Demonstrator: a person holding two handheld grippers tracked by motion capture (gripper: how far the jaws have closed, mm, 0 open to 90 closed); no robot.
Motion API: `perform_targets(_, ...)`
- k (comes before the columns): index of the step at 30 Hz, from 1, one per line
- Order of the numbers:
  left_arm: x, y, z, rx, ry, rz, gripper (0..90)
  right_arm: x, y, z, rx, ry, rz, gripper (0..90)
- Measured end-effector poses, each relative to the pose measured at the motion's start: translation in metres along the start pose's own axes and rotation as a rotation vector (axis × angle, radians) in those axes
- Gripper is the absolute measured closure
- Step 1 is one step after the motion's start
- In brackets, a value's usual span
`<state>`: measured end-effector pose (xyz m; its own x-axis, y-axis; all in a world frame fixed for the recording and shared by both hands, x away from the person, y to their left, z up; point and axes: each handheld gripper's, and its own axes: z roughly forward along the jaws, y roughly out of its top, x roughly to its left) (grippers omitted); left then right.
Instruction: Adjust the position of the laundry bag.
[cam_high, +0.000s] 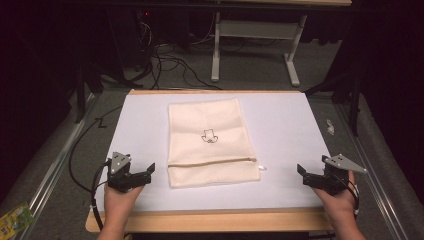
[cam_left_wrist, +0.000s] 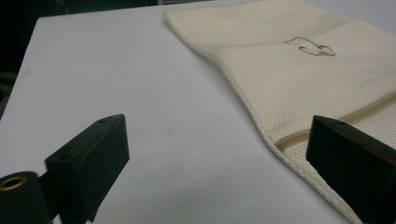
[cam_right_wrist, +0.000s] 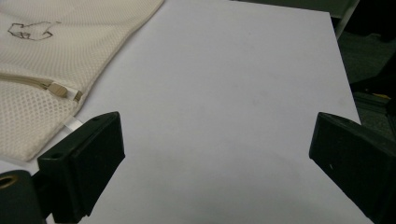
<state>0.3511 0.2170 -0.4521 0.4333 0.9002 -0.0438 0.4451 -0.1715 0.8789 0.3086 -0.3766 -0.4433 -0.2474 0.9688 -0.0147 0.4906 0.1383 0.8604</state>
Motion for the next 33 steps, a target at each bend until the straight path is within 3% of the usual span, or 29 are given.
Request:
perform_targets(3,-0.002,0.001,-0.001,-0.014,-0.013,0.005,7.5,0.001,0.0,-0.001,0.0,0.001,0.002,3.2)
perform_targets(9,-0.004,0.0,0.002,-0.007,0.007,0.028,12.7,-0.001,0.001,-0.001,0.004,0.016,0.018,3.5)
perform_targets(13,-0.009,0.0,0.0,-0.021,-0.059,0.011,13.7,0.002,0.0,-0.001,-0.004,0.036,0.006,4.1)
perform_targets(16,-0.013,0.0,0.004,0.02,-0.104,-0.031,15.7,0.004,0.0,0.0,-0.002,0.038,0.008,6.2)
perform_targets(18,-0.016,0.0,0.005,0.029,-0.121,-0.031,18.2,0.003,0.0,0.0,-0.004,0.04,0.0,7.5)
perform_targets(19,-0.023,0.0,0.01,0.052,-0.174,-0.028,20.3,0.004,-0.002,0.001,-0.007,0.049,-0.003,10.4)
perform_targets(21,-0.032,-0.001,0.015,0.081,-0.216,0.0,24.9,0.004,-0.002,0.001,-0.004,0.052,-0.001,12.1)
perform_targets(24,-0.039,-0.001,0.02,0.105,-0.236,0.012,33.9,0.004,-0.003,0.002,-0.01,0.058,0.0,14.2)
perform_targets(25,-0.046,-0.003,0.025,0.134,-0.251,0.043,36.4,0.006,-0.003,0.002,-0.011,0.068,0.0,16.0)
perform_targets(26,-0.046,-0.003,0.025,0.134,-0.251,0.043,36.6,0.006,-0.003,0.002,-0.011,0.068,0.0,16.0)
perform_targets(27,-0.051,-0.006,0.03,0.172,-0.229,0.09,36.6,0.01,-0.004,0.006,-0.001,0.102,0.019,19.5)
perform_targets(29,-0.052,-0.007,0.032,0.189,-0.23,0.09,36.8,0.012,-0.004,0.008,0.003,0.112,0.018,20.0)
perform_targets(31,-0.052,-0.01,0.035,0.222,-0.254,0.084,43.2,0.025,-0.001,0.017,0.019,0.128,-0.002,22.3)
perform_targets(33,-0.053,-0.011,0.037,0.239,-0.27,0.089,45.8,0.029,0.001,0.02,0.019,0.133,-0.004,22.8)
